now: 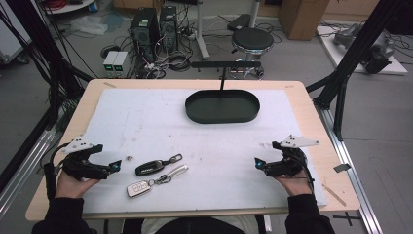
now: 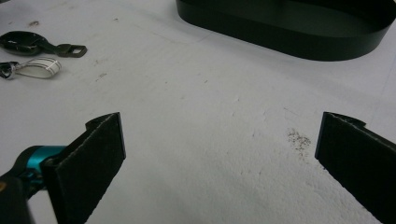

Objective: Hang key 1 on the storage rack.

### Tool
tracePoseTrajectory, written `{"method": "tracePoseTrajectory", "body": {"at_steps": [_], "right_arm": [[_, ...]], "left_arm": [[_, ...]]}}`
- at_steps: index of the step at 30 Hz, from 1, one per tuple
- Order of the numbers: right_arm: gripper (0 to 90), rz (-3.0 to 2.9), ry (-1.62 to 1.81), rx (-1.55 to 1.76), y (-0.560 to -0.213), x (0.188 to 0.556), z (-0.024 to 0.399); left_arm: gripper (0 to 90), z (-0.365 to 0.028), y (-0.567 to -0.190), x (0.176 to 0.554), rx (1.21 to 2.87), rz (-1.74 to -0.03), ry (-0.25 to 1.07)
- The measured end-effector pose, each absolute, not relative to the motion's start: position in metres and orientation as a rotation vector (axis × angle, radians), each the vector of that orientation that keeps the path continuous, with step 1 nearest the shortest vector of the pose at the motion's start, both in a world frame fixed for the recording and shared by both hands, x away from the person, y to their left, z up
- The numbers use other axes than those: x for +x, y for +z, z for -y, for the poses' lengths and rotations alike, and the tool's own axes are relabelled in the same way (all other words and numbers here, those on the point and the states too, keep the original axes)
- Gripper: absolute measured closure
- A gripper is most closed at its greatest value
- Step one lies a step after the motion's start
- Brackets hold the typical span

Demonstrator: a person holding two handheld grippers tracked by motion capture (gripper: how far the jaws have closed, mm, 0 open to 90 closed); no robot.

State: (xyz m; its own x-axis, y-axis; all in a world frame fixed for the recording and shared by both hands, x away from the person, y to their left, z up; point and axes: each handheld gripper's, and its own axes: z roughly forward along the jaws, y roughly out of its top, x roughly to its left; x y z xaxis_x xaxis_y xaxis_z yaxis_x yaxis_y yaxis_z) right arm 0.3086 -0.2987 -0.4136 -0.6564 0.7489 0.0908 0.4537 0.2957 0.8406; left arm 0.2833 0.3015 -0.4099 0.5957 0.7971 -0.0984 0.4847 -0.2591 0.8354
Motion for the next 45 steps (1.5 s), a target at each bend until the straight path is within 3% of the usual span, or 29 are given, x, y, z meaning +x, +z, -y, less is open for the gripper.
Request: {"method": "tracePoseTrajectory", "body": {"at_steps": [25,45], "right_arm": [[0.8,-2.225,1.298,1.072,-0.416,0.308,0.301],[0.8,-2.228,1.300,1.058,-0.416,0.309,0.300]], "left_arm": [[1.7,-0.243,-0.388,0.286,2.022,-0.835,0.385],[1.8,-0.173,-0.397,0.300,2.206,-0.694,0.296]]}}
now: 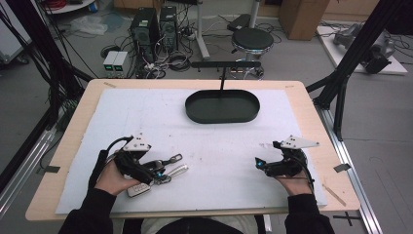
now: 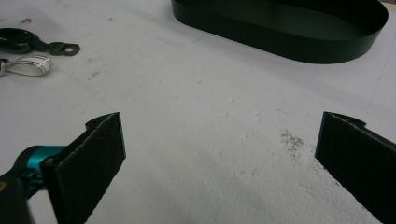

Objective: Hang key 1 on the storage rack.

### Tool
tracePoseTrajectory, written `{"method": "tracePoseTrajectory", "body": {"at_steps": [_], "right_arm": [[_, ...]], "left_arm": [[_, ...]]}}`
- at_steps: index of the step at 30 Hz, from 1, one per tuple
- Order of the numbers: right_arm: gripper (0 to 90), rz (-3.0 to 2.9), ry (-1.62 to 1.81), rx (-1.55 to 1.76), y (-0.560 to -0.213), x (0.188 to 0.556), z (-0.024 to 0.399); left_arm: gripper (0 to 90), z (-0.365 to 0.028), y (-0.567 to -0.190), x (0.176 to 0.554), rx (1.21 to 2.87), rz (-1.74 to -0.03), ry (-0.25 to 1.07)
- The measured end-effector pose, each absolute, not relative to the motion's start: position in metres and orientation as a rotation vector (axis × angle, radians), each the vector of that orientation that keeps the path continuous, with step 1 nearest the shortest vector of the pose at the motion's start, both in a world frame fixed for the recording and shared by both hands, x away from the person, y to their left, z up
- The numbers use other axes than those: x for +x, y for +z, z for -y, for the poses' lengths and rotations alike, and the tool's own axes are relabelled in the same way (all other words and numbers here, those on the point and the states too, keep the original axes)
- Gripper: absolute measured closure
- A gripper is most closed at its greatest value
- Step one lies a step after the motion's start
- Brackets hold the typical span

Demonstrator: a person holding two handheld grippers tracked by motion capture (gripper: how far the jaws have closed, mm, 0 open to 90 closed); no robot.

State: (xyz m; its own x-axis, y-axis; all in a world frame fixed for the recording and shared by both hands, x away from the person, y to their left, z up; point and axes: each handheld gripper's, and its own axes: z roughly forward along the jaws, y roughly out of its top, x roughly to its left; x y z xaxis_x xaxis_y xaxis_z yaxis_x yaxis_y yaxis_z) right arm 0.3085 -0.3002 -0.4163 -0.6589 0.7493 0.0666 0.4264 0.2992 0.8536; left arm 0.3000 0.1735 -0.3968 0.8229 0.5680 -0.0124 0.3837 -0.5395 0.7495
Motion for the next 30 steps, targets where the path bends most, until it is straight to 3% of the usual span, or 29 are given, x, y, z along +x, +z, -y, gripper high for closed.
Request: {"method": "tracePoseTrajectory", "body": {"at_steps": [23,30], "right_arm": [[0.9,-2.238,1.270,1.066,-0.419,0.309,0.301],[0.9,-2.235,1.256,1.065,-0.419,0.309,0.302]], "left_arm": [[3.1,-0.114,-0.421,0.301,2.398,-0.575,0.224],[11.1,-0.102,-0.427,0.303,2.437,-0.601,0.193]]}}
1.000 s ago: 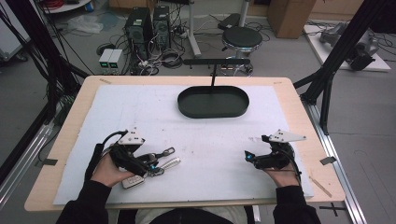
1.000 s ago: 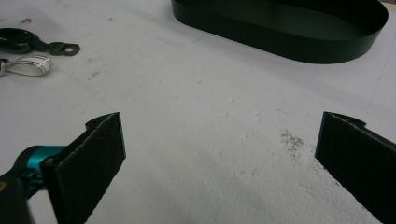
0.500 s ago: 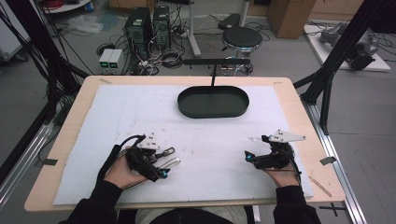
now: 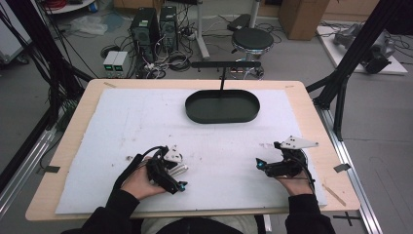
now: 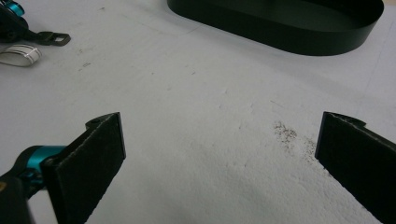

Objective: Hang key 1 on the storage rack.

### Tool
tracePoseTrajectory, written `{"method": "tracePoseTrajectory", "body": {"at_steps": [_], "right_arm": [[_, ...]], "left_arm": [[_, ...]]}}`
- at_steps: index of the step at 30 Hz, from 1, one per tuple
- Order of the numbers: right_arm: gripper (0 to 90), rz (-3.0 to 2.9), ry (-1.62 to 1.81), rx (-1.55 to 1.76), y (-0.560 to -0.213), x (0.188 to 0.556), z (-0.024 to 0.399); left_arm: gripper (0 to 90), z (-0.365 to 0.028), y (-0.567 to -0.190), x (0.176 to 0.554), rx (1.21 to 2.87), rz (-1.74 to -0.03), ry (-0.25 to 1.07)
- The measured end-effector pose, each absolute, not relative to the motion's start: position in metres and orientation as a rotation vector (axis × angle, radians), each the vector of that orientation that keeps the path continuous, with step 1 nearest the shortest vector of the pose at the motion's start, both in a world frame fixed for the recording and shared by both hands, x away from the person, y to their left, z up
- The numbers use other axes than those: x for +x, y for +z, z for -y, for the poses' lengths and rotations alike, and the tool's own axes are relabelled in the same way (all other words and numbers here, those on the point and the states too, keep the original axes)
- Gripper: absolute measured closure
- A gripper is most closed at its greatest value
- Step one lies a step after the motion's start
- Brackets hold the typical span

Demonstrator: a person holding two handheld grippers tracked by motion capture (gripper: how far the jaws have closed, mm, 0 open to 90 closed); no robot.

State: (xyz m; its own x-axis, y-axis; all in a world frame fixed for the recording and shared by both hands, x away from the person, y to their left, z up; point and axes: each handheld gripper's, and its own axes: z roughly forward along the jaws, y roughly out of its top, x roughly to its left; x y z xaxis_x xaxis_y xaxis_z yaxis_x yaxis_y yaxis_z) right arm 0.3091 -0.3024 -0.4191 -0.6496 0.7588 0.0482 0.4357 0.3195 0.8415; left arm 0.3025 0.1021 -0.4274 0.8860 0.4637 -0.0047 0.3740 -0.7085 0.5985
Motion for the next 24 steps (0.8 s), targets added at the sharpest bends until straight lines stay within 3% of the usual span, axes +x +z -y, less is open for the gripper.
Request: {"method": "tracePoseTrajectory", "body": {"at_steps": [5,6,7,8,10,11,16,24], "right_arm": [[0.9,-2.229,1.251,1.067,-0.419,0.309,0.303],[0.9,-2.225,1.252,1.070,-0.419,0.309,0.303],[0.9,-2.225,1.252,1.070,-0.419,0.309,0.303],[0.9,-2.225,1.255,1.073,-0.419,0.309,0.303],[0.9,-2.226,1.252,1.072,-0.419,0.309,0.303],[1.9,-2.222,1.252,1.063,-0.418,0.308,0.303],[3.8,-2.185,1.276,1.039,-0.414,0.306,0.305],[3.8,-2.178,1.277,1.043,-0.415,0.305,0.305]], "left_arm": [[18.9,-0.102,-0.429,0.304,2.448,-0.615,0.189],[27.1,-0.102,-0.429,0.304,2.446,-0.612,0.188],[27.1,-0.102,-0.429,0.304,2.446,-0.614,0.188],[37.4,-0.102,-0.430,0.304,2.450,-0.616,0.188],[39.2,-0.103,-0.430,0.305,2.443,-0.624,0.198],[50.6,-0.104,-0.430,0.305,2.436,-0.631,0.206],[73.6,-0.110,-0.428,0.307,2.427,-0.632,0.241],[74.2,-0.122,-0.418,0.306,2.358,-0.587,0.247]]}}
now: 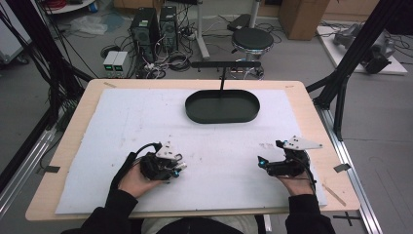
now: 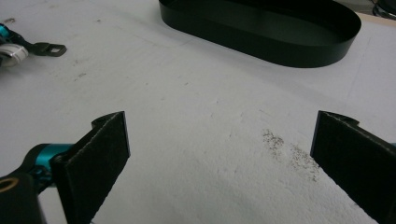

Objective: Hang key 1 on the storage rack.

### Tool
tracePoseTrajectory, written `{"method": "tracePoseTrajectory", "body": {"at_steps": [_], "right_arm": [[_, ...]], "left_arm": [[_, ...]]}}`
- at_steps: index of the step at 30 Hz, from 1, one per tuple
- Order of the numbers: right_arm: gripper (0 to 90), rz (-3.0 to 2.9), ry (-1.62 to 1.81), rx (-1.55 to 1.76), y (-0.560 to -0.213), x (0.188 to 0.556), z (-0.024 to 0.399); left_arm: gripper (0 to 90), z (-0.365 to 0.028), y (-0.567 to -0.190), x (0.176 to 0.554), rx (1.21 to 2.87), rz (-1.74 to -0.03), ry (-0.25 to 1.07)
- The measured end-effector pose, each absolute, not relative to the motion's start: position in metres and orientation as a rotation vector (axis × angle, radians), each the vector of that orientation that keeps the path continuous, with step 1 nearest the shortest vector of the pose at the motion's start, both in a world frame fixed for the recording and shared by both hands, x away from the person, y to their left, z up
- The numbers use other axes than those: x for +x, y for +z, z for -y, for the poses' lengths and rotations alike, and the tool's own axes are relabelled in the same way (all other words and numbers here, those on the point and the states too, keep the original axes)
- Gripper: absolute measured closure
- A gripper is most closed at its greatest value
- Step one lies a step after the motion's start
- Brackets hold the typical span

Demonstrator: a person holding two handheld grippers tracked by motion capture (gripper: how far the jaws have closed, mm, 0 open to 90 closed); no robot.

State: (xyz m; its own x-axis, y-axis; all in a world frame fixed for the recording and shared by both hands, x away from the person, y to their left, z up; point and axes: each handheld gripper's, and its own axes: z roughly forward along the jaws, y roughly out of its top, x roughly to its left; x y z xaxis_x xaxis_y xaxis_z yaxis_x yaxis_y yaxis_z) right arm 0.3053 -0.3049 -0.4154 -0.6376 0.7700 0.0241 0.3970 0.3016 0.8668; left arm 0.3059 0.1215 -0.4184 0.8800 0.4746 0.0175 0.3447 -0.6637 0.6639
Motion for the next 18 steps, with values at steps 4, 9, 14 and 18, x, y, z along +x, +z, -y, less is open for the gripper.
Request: {"method": "tracePoseTrajectory", "body": {"at_steps": [4,9,14,18], "right_arm": [[3.8,-2.178,1.277,1.044,-0.415,0.304,0.304],[3.8,-2.158,1.287,1.048,-0.416,0.303,0.306],[3.8,-2.155,1.288,1.046,-0.416,0.303,0.306],[3.8,-2.161,1.289,1.049,-0.417,0.303,0.305]], "left_arm": [[74.3,-0.137,-0.406,0.309,2.242,-0.617,0.199],[74.3,-0.158,-0.386,0.311,2.111,-0.636,0.178],[74.3,-0.170,-0.367,0.314,2.066,-0.634,0.179],[74.3,-0.174,-0.353,0.314,2.035,-0.619,0.187]]}}
